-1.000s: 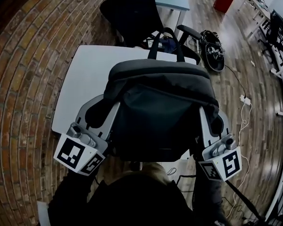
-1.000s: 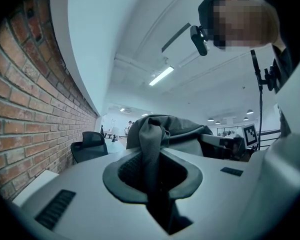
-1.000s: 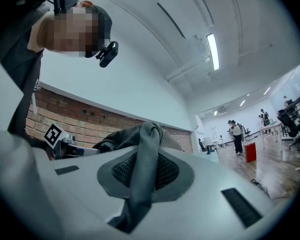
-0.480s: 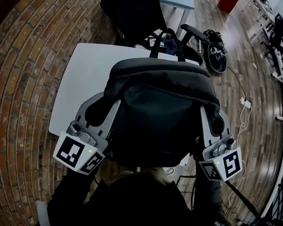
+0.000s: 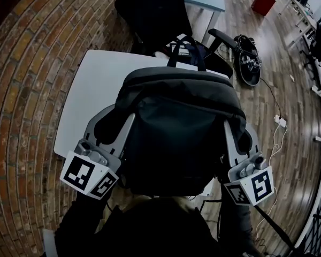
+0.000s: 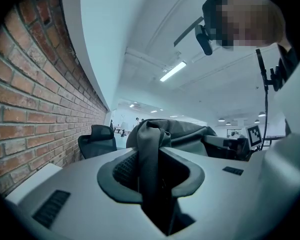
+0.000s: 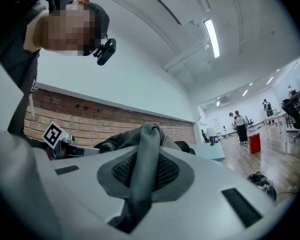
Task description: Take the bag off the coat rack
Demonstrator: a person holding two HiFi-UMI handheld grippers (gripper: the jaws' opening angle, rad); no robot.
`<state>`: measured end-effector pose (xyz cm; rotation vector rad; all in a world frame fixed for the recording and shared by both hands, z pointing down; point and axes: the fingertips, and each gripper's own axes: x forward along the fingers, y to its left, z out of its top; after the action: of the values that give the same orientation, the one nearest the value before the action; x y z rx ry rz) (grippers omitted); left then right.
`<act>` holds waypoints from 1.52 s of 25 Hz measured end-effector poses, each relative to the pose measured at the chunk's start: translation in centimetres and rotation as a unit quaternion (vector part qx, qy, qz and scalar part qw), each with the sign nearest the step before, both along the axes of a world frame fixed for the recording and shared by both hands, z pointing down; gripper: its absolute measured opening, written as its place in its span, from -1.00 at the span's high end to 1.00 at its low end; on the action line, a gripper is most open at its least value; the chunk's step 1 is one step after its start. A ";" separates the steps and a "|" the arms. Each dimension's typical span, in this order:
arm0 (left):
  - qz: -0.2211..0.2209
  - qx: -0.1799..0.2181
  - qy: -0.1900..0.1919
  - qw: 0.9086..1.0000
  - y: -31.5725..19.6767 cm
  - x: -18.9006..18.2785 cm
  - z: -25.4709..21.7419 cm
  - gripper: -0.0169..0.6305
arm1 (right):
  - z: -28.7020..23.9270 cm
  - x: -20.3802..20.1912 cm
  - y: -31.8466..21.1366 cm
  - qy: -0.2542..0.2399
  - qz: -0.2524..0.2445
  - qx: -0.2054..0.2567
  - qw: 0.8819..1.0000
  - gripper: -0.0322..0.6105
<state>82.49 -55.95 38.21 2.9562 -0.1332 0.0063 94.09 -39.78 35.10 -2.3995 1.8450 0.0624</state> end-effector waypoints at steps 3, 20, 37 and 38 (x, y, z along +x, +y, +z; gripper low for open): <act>-0.013 0.003 -0.007 1.000 -0.5 0.5 0.2 0.61 | 0.3 0.8 -0.6 -0.005 -0.004 -0.004 1.000 0.79; -0.063 0.002 -0.025 0.998 -3.2 1.2 1.2 0.51 | 1.9 3.3 -4.2 -0.020 -0.031 -0.015 0.999 0.79; -0.105 0.006 -0.032 0.994 -5.3 1.0 1.2 0.48 | 4.1 6.2 -7.9 -0.051 -0.051 -0.037 0.997 0.79; -0.107 0.005 -0.033 0.994 -5.4 1.0 1.3 0.48 | 4.3 6.4 -8.1 -0.052 -0.052 -0.039 0.997 0.79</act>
<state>83.49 -61.34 39.52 2.9372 -0.4587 0.0747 100.45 -47.90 39.41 -2.3038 1.9539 -0.1439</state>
